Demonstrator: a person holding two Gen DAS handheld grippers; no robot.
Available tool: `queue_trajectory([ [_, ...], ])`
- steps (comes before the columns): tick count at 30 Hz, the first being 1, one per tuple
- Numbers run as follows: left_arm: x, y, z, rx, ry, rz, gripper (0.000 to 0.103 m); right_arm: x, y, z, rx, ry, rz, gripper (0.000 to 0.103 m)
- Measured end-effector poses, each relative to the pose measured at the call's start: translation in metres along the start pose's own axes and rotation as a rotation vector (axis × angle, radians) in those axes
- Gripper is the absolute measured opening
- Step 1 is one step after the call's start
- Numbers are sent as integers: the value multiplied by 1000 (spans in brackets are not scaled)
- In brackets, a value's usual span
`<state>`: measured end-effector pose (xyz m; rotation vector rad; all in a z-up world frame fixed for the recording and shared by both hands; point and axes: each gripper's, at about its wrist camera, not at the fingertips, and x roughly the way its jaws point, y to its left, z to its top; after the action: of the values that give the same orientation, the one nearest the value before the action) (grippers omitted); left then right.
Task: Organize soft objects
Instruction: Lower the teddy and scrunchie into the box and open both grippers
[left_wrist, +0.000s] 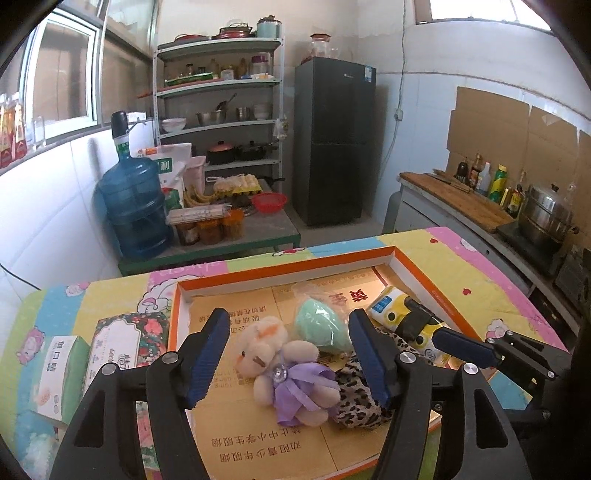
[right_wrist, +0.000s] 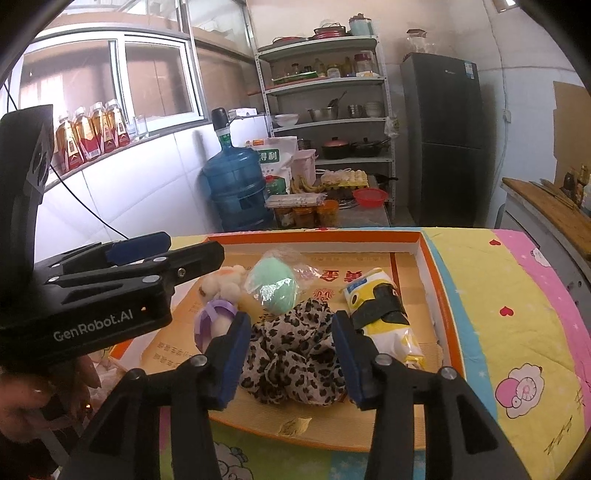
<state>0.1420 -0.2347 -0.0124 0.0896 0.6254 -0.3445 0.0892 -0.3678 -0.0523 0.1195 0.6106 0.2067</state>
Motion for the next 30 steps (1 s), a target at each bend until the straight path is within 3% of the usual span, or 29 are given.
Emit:
queue_trajectory([
  [30,-60,31,-8,-23,-60,37,69,-33,45,2,-22,-36,4,46],
])
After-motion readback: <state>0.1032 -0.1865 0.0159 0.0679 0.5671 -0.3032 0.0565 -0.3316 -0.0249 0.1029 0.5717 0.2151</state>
